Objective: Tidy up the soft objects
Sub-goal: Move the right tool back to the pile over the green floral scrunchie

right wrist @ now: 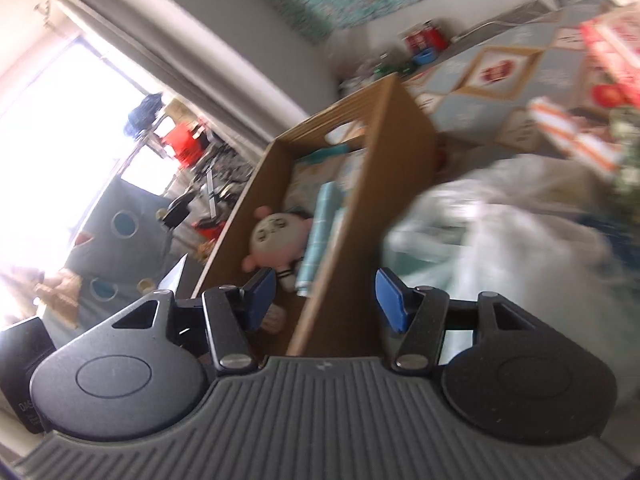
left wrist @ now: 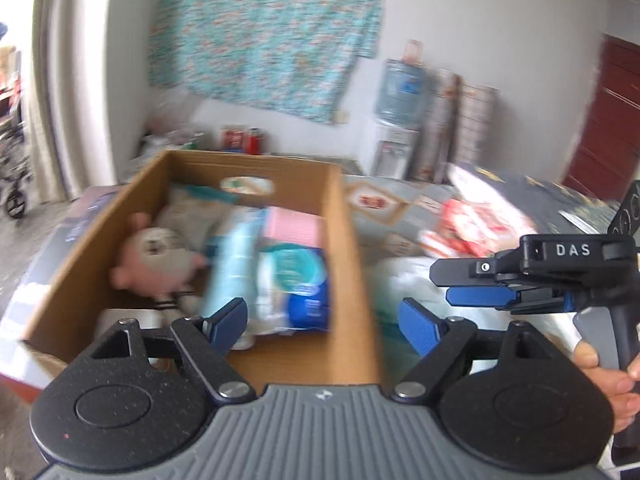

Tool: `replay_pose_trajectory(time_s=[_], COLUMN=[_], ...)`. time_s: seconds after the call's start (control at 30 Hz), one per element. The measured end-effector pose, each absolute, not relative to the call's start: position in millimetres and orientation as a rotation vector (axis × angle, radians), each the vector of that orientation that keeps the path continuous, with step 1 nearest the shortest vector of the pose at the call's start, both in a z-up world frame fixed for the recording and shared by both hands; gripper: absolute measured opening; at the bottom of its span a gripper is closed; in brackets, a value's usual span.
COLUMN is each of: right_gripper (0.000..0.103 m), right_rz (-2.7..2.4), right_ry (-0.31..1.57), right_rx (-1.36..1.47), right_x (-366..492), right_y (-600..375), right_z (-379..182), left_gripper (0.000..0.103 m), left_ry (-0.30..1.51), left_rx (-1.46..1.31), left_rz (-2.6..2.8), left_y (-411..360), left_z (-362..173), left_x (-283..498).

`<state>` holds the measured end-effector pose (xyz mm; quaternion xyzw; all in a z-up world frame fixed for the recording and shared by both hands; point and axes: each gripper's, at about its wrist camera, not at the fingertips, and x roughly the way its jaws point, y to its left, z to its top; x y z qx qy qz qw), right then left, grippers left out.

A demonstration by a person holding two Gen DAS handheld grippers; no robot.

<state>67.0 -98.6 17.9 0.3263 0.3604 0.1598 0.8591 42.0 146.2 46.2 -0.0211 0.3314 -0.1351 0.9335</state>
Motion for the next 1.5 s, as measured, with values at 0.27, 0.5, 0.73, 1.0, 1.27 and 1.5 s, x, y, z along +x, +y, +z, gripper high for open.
replay_pose_trajectory(time_s=[0.27, 0.5, 0.73, 1.0, 1.27, 1.5], right_gripper=[0.056, 0.056, 0.054, 0.040, 0.037, 0.038], right_rz=[0.142, 0.039, 0.018, 0.057, 0.037, 0.063], right_ry=[0.696, 0.712, 0.783, 0.923, 1.001, 1.024], right_rx=[0.710, 0.659, 0.597, 0.599, 0.699, 0.805], right_x=[3.6, -27.7, -16.1, 29.5, 39.7, 16.4], right_y=[-183.3, -239.9, -281.7, -304.3, -321.1, -325.2], right_z=[-0.8, -11.1, -21.5, -61.1, -97.3, -99.9], left_gripper=[0.084, 0.083, 0.066, 0.044, 0.041, 0.050], left_ry=[0.691, 0.690, 0.678, 0.772, 0.844, 0.891], left_rx=[0.024, 0.070, 0.141, 0.141, 0.146, 0.117], left_rz=[-0.468, -0.593, -0.684, -0.717, -0.739, -0.750], left_y=[52.4, -24.0, -75.5, -105.1, -121.0, -129.1], left_z=[26.4, 0.4, -26.4, -55.3, -72.4, -77.4], left_x=[23.4, 7.4, 5.7, 20.8, 30.0, 39.6])
